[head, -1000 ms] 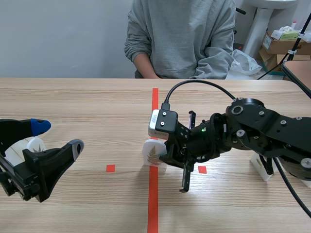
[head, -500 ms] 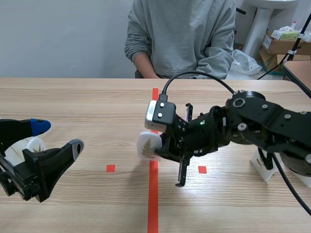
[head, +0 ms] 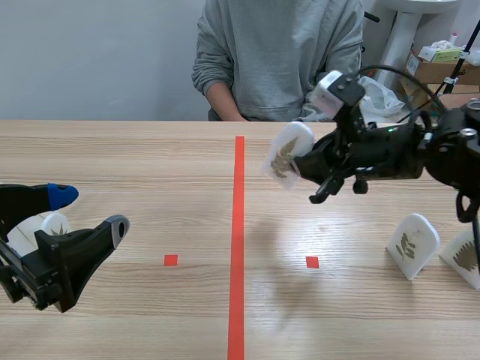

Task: Do the leaf sorting experiment

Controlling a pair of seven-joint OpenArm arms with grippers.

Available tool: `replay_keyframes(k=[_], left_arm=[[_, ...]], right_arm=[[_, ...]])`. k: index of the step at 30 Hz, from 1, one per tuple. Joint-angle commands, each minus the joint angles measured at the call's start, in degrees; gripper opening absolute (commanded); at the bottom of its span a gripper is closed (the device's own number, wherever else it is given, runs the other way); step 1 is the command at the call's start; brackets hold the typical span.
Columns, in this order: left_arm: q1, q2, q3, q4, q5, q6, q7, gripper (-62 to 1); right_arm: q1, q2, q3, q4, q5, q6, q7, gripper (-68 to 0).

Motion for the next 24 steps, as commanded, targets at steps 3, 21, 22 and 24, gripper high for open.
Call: replay_keyframes(k=[3, 21, 22, 24], left_arm=[[0.0, 0.3, -0.1, 0.4, -0.6, -0.1, -1.2, 1.4], [0.0, 0.3, -0.1, 0.4, -0.8, -0.1, -1.2, 1.4], [0.0, 0.3, -0.1, 0.4, -0.8, -0.1, -1.2, 1.4], [0.0, 0.3, -0.1, 0.4, -0.8, -0.1, -1.3, 1.4]], right_arm=[[-1.9, 2.2, 4.3, 0.7, 3.5, -0.5, -0.2, -66.9], [-13.7, 2.4, 17.2, 0.7, 5.6, -11.4, -3.1, -66.9], [-14.3, 2.3, 17.5, 0.7, 5.6, -11.9, -3.1, -66.9], [-15.5, 2.0, 18.5, 0.7, 5.6, -13.4, -3.2, -66.9]])
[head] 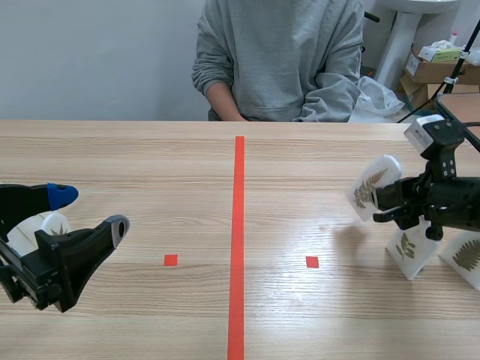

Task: Do the leaf sorting experiment

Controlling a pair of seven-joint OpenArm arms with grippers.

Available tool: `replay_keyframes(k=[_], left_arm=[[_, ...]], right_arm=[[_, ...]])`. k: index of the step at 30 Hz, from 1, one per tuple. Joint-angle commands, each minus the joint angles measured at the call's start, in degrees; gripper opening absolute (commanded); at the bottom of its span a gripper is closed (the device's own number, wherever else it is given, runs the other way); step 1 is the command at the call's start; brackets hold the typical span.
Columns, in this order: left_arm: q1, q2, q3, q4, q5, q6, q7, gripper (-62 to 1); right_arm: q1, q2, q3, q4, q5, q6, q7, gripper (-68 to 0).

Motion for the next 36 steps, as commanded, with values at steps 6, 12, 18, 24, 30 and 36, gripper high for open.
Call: replay_keyframes(k=[6, 12, 18, 24, 30, 36], left_arm=[[0.0, 0.3, -0.1, 0.4, -0.8, -0.1, -1.2, 1.4], [0.0, 0.3, -0.1, 0.4, -0.8, -0.1, -1.4, 1.4], [0.0, 0.3, -0.1, 0.4, -0.8, -0.1, -1.4, 1.4], [0.0, 0.3, -0.1, 0.4, -0.8, -0.1, -1.4, 1.4], [0.0, 0.3, -0.1, 0.4, -0.8, -0.1, -1.4, 1.4], [0.0, 0.3, -0.1, 0.4, -0.8, -0.1, -1.4, 1.4]], right_arm=[[-1.5, -0.2, 3.1, 0.7, 0.7, -2.8, 0.1, -66.9], [-2.2, -0.3, 3.1, 0.7, 0.6, -5.7, -0.5, -66.9], [-2.3, -0.9, 3.1, 0.7, -0.1, -8.6, -1.2, -66.9], [-2.3, -2.1, 3.1, 0.7, -1.4, -10.1, -1.2, -66.9], [-2.3, -2.3, 3.1, 0.7, -1.6, -10.3, -1.0, -62.0], [-2.3, -2.3, 3.1, 0.7, -1.6, -10.3, -0.8, -43.7]])
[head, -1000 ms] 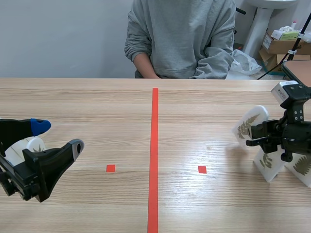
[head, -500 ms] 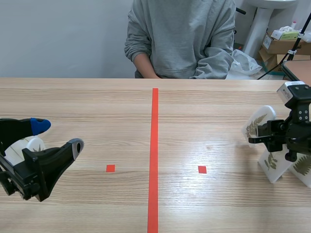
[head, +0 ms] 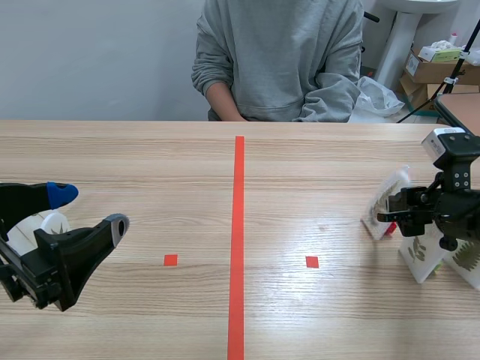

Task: Do the leaf sorting experiment

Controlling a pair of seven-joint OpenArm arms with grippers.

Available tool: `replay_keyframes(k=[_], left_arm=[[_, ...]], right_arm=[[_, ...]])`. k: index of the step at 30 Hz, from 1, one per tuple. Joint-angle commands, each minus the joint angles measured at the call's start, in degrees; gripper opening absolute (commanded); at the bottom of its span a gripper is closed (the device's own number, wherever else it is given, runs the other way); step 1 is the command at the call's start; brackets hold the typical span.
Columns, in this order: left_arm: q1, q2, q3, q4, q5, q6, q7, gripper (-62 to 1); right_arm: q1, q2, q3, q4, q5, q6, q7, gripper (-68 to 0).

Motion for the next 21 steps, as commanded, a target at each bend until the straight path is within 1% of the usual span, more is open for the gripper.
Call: replay_keyframes(k=[1, 5, 12, 13, 17, 21], left_arm=[[0.0, 0.3, -0.1, 0.4, -0.8, -0.1, -1.0, 1.4], [0.0, 0.3, -0.1, 0.4, -0.8, -0.1, -1.0, 1.4], [0.0, 0.3, -0.1, 0.4, -0.8, -0.1, -1.0, 1.4], [0.0, 0.3, -0.1, 0.4, -0.8, -0.1, -1.0, 1.4], [0.0, 0.3, -0.1, 0.4, -0.8, -0.1, -1.0, 1.4], [0.0, 0.3, -0.1, 0.4, -0.8, -0.1, -1.0, 1.4]], right_arm=[[-0.2, 0.4, 0.1, 0.5, 0.0, -0.2, 0.2, -40.8], [-0.2, 0.4, 0.1, 0.5, 0.0, -0.2, 0.2, -32.0], [-0.2, 0.4, 0.1, 0.5, 0.0, -0.2, 0.2, -19.6], [-0.2, 0.5, 0.1, 0.5, 0.0, -0.1, 0.2, -18.7], [-0.2, 0.7, 0.3, 0.8, 0.2, 0.5, 0.2, -18.6], [-0.3, 1.0, 2.2, 2.3, 0.5, 0.7, -0.3, -18.6]])
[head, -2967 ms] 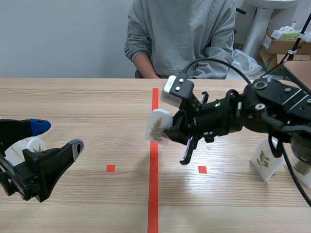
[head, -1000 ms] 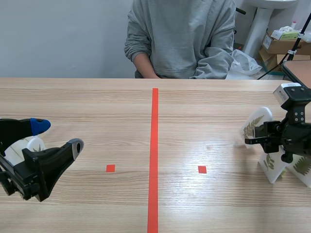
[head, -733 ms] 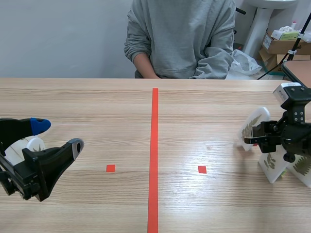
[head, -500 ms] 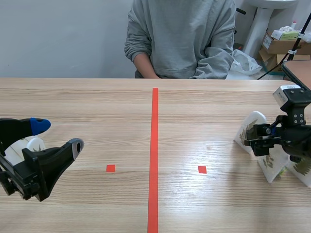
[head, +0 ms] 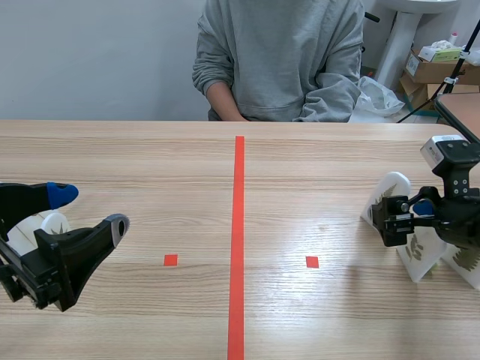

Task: Do the leaf sorting experiment

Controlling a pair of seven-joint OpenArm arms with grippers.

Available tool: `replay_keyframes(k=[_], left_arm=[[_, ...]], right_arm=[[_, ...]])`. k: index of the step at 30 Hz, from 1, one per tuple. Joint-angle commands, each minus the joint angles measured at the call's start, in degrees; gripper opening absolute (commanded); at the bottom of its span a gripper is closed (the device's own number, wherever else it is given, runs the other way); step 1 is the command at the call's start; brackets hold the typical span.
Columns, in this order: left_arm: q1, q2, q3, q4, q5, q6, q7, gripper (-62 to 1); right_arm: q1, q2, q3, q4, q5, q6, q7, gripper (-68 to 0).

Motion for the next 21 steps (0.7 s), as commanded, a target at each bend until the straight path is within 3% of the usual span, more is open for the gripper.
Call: replay_keyframes(k=[1, 6, 12, 21], left_arm=[[0.0, 0.3, -0.1, 0.4, -0.8, -0.1, -1.0, 1.4], [0.0, 0.3, -0.1, 0.4, -0.8, -0.1, -1.0, 1.4], [0.0, 0.3, -0.1, 0.4, -0.8, -0.1, -1.0, 1.4], [0.0, 0.3, -0.1, 0.4, -0.8, -0.1, -1.0, 1.4]], right_arm=[[0.5, 1.1, 2.4, 2.6, 0.6, 0.1, 0.0, -18.6], [0.3, 2.8, 5.0, 6.8, 1.1, 2.6, -2.3, -18.6], [-1.9, 4.5, 8.8, 13.4, 1.0, 6.4, -1.0, -18.6], [-3.3, 6.7, 10.3, 20.9, 1.0, 17.3, 0.1, -18.6]])
